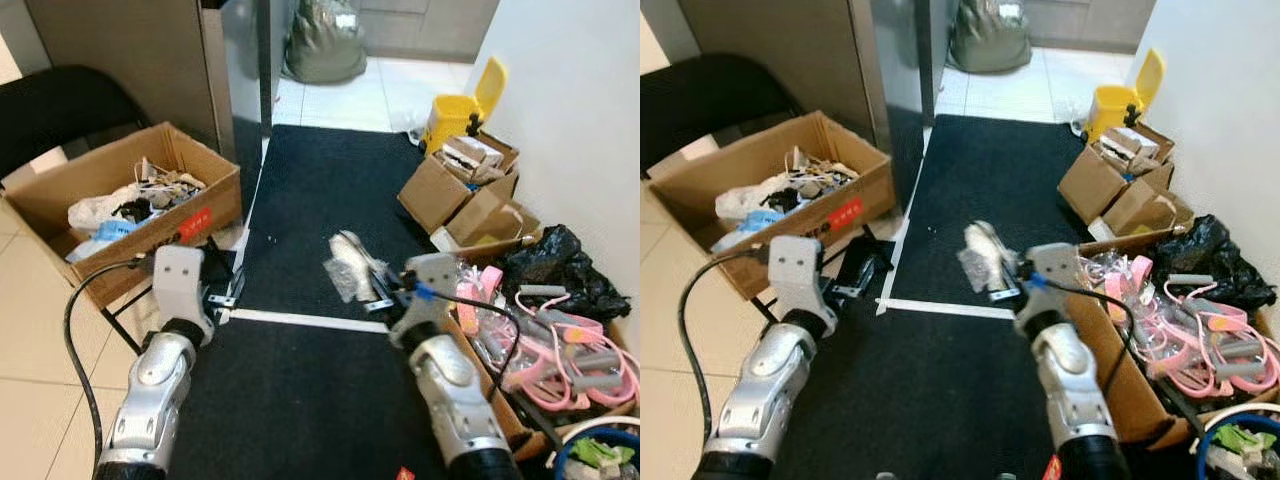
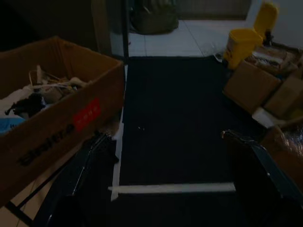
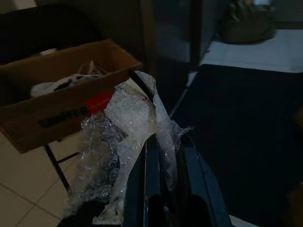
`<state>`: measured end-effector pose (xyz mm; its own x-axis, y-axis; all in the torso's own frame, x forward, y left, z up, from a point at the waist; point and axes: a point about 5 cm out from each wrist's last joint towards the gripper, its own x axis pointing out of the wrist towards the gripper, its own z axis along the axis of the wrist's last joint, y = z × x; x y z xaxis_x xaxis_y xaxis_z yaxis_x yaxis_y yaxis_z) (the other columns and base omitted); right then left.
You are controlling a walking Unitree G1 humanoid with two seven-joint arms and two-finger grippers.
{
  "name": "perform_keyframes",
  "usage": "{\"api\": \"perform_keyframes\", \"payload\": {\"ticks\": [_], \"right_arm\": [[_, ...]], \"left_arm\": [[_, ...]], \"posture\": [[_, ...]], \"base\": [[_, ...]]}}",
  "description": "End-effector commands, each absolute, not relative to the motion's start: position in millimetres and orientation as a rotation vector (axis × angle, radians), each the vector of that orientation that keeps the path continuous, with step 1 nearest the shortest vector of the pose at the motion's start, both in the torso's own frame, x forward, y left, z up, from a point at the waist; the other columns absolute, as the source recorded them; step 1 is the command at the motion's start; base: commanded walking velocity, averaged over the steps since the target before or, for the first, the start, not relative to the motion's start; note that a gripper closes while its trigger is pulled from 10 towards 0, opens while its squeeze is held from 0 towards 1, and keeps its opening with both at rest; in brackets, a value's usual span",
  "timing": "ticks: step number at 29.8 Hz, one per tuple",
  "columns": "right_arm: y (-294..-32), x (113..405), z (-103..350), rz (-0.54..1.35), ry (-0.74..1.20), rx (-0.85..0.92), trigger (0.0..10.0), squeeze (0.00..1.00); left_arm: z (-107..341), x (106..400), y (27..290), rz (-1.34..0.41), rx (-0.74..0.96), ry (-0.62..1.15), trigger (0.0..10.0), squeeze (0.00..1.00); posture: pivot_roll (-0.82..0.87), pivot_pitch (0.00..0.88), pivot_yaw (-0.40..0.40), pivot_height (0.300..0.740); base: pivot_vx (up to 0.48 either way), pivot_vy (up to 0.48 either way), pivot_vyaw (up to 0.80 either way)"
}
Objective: Picking trash to rubbish bin
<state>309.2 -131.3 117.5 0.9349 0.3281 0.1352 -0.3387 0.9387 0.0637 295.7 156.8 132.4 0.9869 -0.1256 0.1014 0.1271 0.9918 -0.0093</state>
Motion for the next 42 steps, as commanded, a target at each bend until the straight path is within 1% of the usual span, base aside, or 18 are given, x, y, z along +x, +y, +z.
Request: {"api": "perform_keyframes", "payload": {"ticks": [1, 7, 22, 42], "right_arm": [[-136, 307, 117, 0.332, -0.122, 0.102, 10.0, 0.0], [-133, 308, 117, 0.33, -0.116, 0.132, 10.0, 0.0], [-130, 307, 117, 0.347, -0.126, 0.103, 10.0, 0.0], [-129, 309, 118, 0.376, -0.127, 0.062, 10.0, 0.0]], "left_arm": [[128, 291, 150, -0.132, -0.034, -0.079, 10.0, 0.0], [126, 285, 151, -0.11, -0.03, -0.068, 10.0, 0.0], [125, 280, 156, -0.066, -0.021, -0.063, 10.0, 0.0], [128, 282, 161, -0.035, -0.016, -0.071, 10.0, 0.0]], "posture": [[0.05, 0.144, -0.007, 0.74], [0.06, 0.133, -0.013, 0.74], [0.05, 0.103, -0.016, 0.74], [0.06, 0.11, -0.023, 0.74]], "base": [[0.307, 0.0, 0.0], [0.309, 0.0, 0.0], [0.304, 0.0, 0.0], [0.296, 0.0, 0.0]]}}
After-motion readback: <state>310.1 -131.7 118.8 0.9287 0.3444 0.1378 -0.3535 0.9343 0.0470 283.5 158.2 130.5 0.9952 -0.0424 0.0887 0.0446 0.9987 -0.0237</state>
